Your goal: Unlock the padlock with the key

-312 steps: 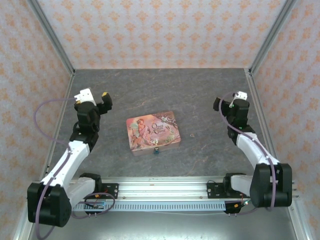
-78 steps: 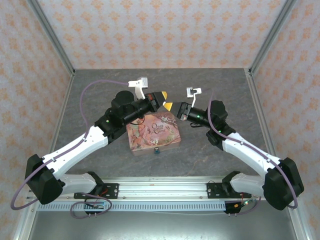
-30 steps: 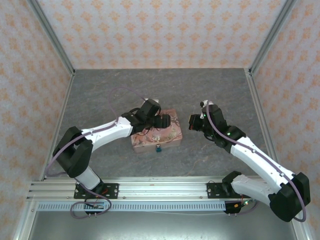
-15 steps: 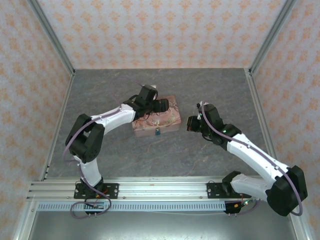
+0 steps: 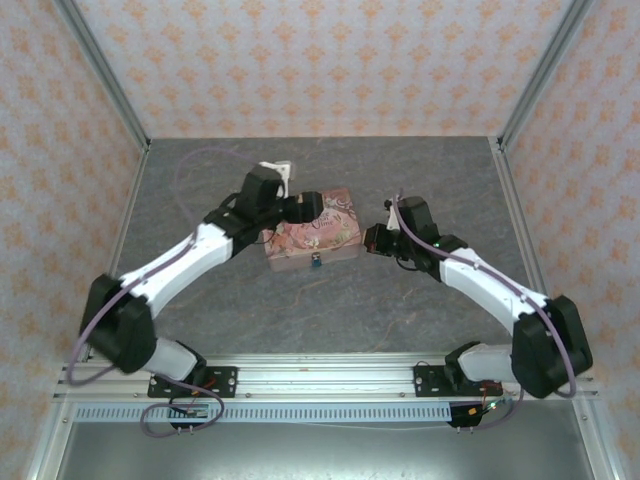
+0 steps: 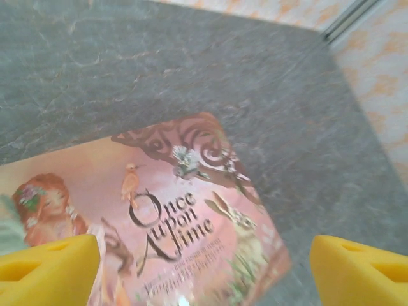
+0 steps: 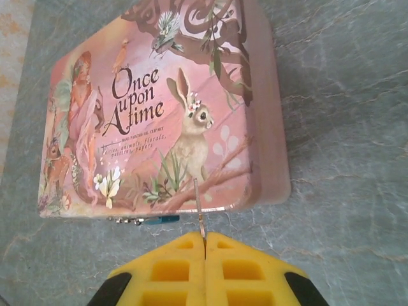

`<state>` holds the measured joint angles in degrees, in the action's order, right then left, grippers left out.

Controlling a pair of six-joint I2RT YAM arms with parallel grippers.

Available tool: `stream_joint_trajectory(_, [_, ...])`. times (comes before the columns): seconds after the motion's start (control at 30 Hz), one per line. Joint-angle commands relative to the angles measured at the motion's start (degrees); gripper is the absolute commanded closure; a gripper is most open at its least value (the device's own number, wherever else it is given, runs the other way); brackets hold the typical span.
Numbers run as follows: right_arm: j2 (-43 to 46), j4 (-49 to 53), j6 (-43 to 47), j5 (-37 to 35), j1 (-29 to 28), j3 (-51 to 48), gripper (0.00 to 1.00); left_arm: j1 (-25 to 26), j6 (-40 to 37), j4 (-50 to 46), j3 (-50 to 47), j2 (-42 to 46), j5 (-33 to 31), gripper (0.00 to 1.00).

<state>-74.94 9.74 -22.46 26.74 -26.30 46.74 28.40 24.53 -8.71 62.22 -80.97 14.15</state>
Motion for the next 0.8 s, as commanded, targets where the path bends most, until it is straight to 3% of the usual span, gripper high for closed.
stream_joint_trajectory(0.0, [-4.83, -4.88, -0.06, 6.25, 0.11, 4.76, 1.00, 0.69, 1.95, 0.95, -8.54, 6.21, 2.70, 0.14])
stream_joint_trajectory(0.27, [-17.69, -8.01, -2.20, 10.38, 0.02, 13.57, 1.00, 7.56, 9.76, 12.95, -26.74, 15.89, 3.04, 0.21])
stream_joint_trajectory(0.43, [-23.13, -8.58, -2.95, 11.42, -0.11, 17.15, 1.00, 9.20, 10.45, 17.38, -29.40, 11.47, 1.16, 0.21])
stream_joint_trajectory(0.77, [-27.19, -2.73, -0.83, 5.71, -0.83, 17.78, 1.00, 12.59, 10.60, 31.10, -30.43, -0.36, -6.27, 0.20])
